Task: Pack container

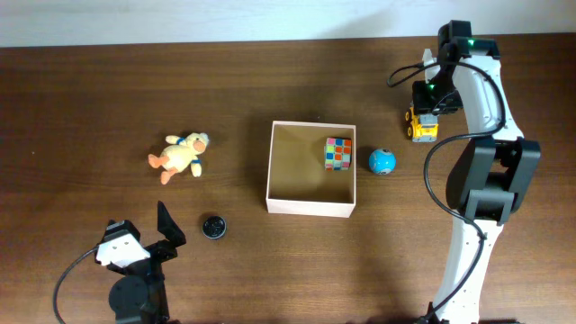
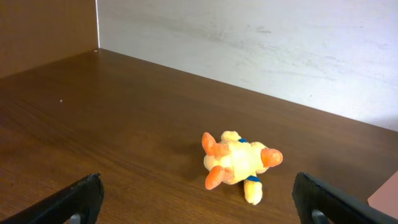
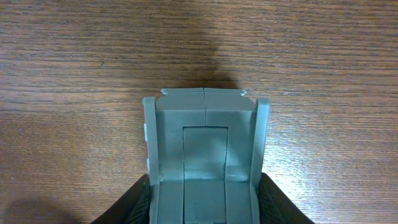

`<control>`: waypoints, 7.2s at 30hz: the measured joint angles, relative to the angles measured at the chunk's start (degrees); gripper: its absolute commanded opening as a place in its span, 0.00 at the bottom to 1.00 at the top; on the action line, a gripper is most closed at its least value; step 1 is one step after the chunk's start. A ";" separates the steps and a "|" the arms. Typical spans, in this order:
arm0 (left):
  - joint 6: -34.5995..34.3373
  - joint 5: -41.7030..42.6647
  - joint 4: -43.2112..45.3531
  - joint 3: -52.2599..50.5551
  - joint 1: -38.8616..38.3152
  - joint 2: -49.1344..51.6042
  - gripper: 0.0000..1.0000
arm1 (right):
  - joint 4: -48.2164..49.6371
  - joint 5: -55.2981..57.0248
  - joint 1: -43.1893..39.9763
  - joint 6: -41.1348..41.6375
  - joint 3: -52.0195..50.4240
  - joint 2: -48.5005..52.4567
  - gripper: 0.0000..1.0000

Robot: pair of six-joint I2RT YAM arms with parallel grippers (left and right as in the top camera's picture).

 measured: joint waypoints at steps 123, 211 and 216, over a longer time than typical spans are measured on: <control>0.00 0.00 0.00 0.00 0.00 0.00 0.99 | -15.34 -0.35 40.63 37.22 15.87 1.81 0.77; -0.02 0.00 0.00 0.00 0.00 0.00 0.99 | -15.85 7.69 39.36 26.71 -1.07 0.68 0.38; 0.00 0.00 0.00 0.00 0.00 0.00 0.99 | -15.21 8.41 39.36 26.77 -2.32 0.28 0.37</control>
